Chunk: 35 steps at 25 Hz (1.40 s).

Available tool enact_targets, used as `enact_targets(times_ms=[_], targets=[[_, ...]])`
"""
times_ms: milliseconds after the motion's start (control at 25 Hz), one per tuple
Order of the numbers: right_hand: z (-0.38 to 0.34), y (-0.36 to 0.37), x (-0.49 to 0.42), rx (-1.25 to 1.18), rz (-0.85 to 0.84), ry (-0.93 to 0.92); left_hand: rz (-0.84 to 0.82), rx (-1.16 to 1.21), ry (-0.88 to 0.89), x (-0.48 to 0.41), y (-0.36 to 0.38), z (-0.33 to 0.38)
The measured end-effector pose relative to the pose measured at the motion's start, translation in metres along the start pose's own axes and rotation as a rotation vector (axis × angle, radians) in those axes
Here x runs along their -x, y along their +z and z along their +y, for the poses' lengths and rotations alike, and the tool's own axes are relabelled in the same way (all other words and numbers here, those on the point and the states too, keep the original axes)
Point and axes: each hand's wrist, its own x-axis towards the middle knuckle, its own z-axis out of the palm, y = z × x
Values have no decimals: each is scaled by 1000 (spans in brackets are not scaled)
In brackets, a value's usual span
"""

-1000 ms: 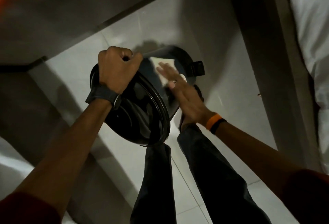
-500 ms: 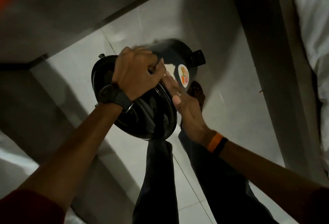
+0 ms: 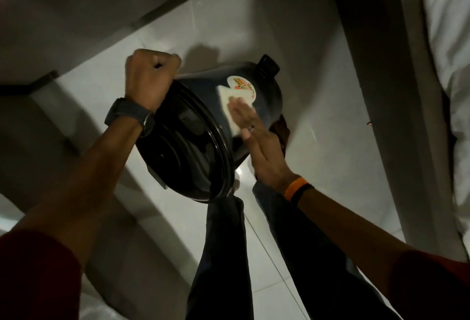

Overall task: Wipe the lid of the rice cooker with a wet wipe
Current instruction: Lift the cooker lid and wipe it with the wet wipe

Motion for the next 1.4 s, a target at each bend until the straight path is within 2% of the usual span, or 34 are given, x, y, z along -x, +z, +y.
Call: enact_targets(times_ms=[80, 160, 240, 280, 320, 360, 440, 480, 520, 560, 680, 720, 760, 840, 920, 960, 1040, 1080, 1120, 1200, 1280, 1360, 1400], targets=[[22, -15, -23, 2, 165, 355, 132, 53, 31, -3, -11, -6], [39, -28, -45, -52, 198, 603, 143, -87, 289, 14, -13, -5], [43, -31, -54, -48, 165, 648, -11, -276, 657, 46, -3, 2], [36, -27, -52, -38, 137, 595, -61, -353, 771, 60, 1, 4], [29, -20, -42, 6, 89, 474, -71, -407, 804, 68, 3, 6], [16, -10, -28, 85, 25, 296, -50, -445, 771, 72, 3, 7], [-6, 13, 7, 220, -136, -114, -3, -468, 575, 66, -1, 2], [-8, 21, 16, 248, -177, -234, 4, -442, 460, 58, -5, -3], [-4, 21, 14, 239, -175, -244, 5, -385, 369, 49, -9, -7], [2, 16, 4, 198, -120, -146, 5, -300, 302, 38, -13, -11], [22, -22, -51, -118, 146, 451, 11, -48, 131, 1, -25, -9], [24, -29, -62, -142, 164, 546, 13, -13, 75, -9, -28, -6], [19, -29, -66, -104, 144, 525, 11, 7, 26, -19, -30, -3], [-4, -13, -58, -15, 12, 211, 6, 27, -41, -33, -36, 2], [-12, -4, -48, -26, -115, -74, -12, 25, -79, -41, -37, 6], [-10, -7, -53, -49, -113, -69, -18, 6, -87, -43, -37, 8], [-1, -24, -80, -143, 95, 311, -48, -46, -51, -45, -34, 13], [5, -34, -92, -132, 206, 514, -75, -102, 19, -46, -31, 19], [10, -41, -97, -61, 257, 638, -120, -193, 119, -46, -27, 27], [18, -41, -90, 51, 254, 666, -265, -410, 379, -41, -11, 53], [19, -30, -69, -19, 241, 659, -452, -693, 711, -26, 11, 77], [14, -22, -50, -134, 295, 696, -478, -1041, 1169, 9, 40, 85], [12, -21, -46, -191, 360, 723, -435, -1100, 1325, 26, 53, 81]])
